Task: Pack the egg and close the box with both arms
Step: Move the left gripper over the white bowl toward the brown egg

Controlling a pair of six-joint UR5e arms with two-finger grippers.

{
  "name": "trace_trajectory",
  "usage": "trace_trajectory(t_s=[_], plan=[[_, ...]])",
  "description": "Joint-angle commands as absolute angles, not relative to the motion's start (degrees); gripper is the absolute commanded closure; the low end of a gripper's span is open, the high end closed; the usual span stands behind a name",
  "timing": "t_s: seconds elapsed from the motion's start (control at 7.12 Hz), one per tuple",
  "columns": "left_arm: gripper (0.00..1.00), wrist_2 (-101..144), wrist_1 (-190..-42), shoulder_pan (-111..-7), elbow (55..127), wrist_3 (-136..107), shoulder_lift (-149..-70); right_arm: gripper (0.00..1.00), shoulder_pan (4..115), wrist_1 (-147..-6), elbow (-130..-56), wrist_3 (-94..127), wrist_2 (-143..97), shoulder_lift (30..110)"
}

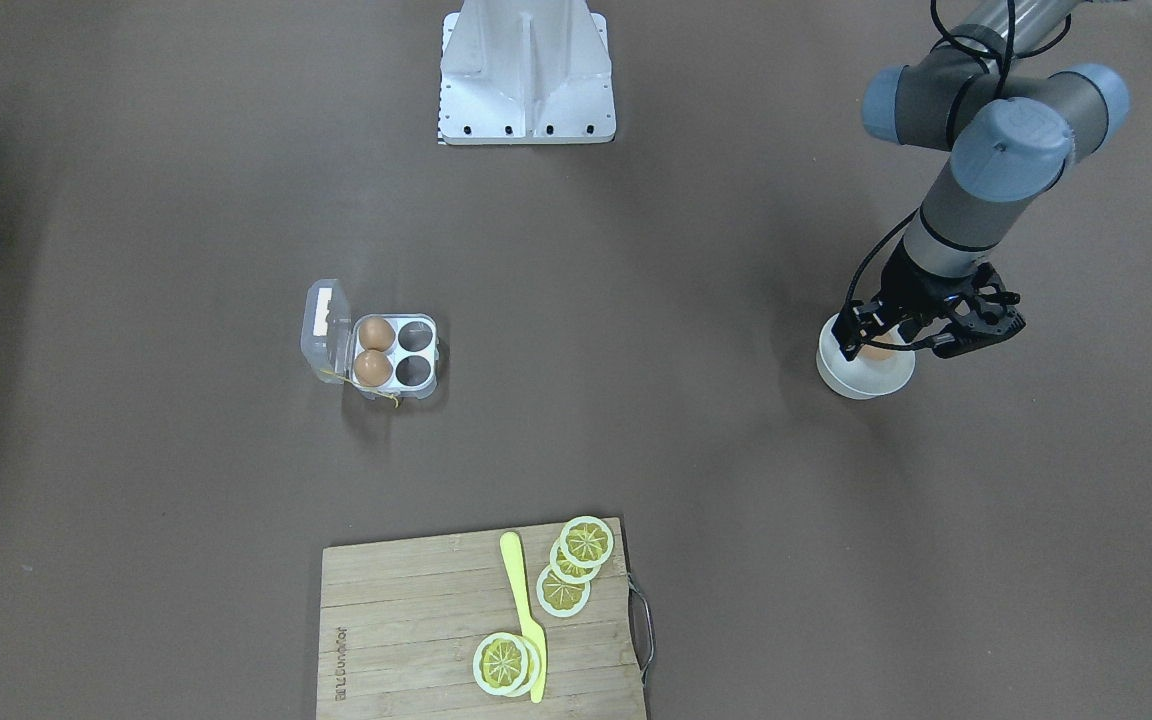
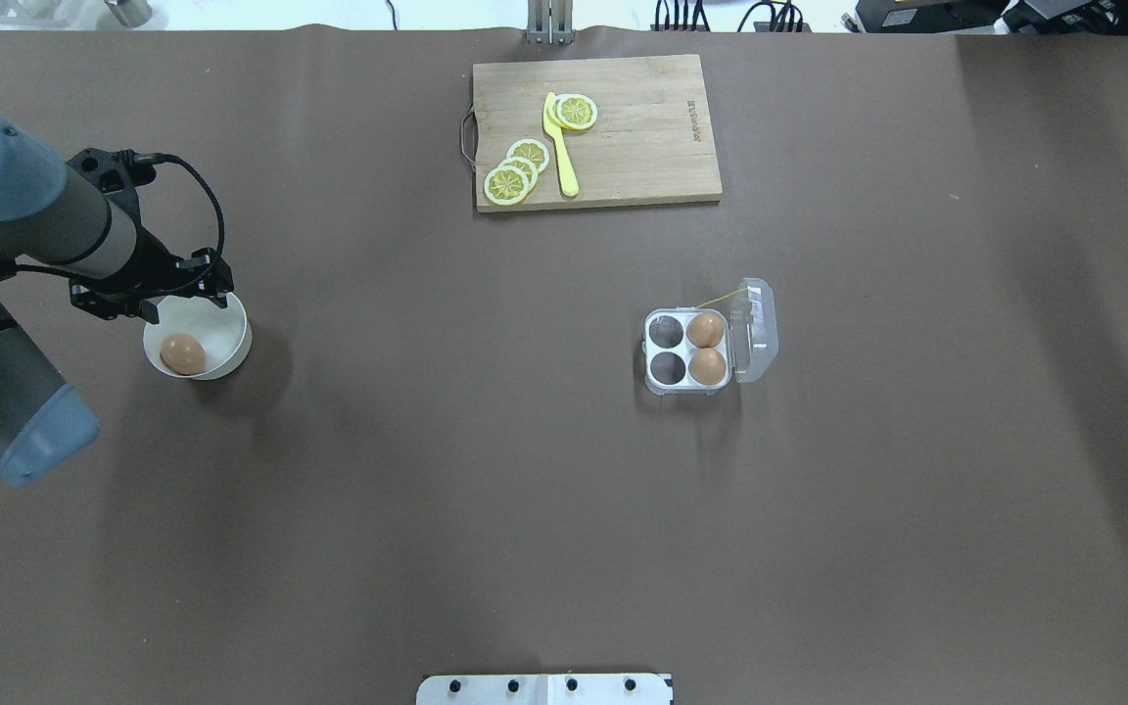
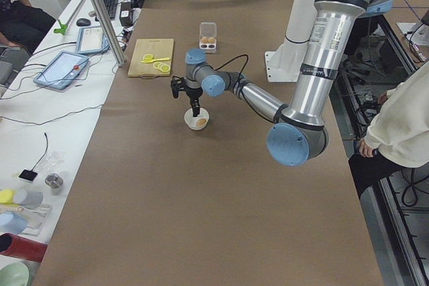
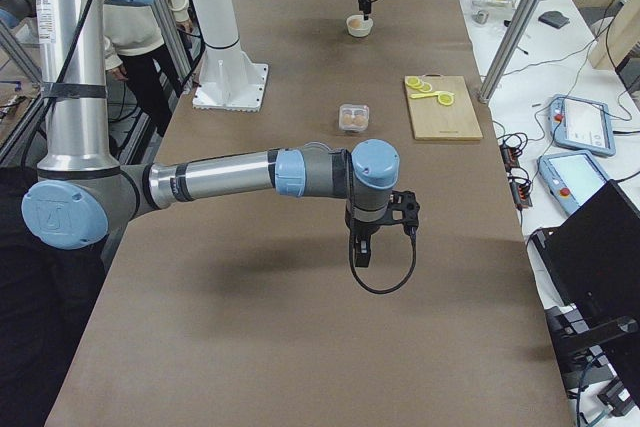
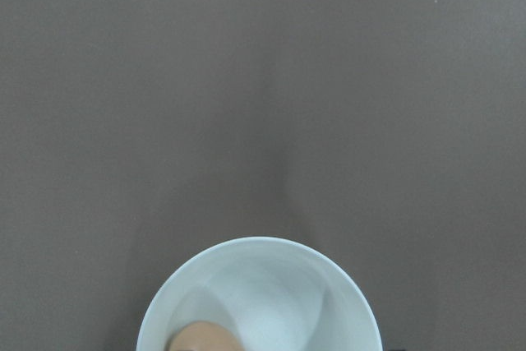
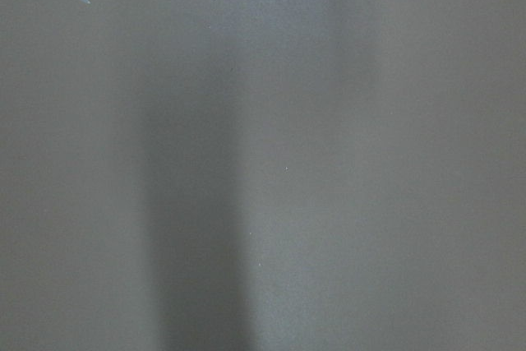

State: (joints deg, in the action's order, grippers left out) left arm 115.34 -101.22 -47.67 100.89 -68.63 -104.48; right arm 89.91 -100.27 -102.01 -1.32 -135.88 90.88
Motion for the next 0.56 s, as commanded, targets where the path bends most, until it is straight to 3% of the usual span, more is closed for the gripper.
trace_trajectory(t_s=[0.0, 0.42], plan=[[0.26, 115.2, -101.2, -46.8, 99.9, -68.6, -104.3, 0.0, 89.9, -100.3, -102.0, -1.3, -136.0, 90.9], [0.27, 113.9, -101.2, -45.8, 98.8, -68.5, -104.4, 0.0, 89.8, -100.2, -102.1, -1.1, -136.0, 90.9]])
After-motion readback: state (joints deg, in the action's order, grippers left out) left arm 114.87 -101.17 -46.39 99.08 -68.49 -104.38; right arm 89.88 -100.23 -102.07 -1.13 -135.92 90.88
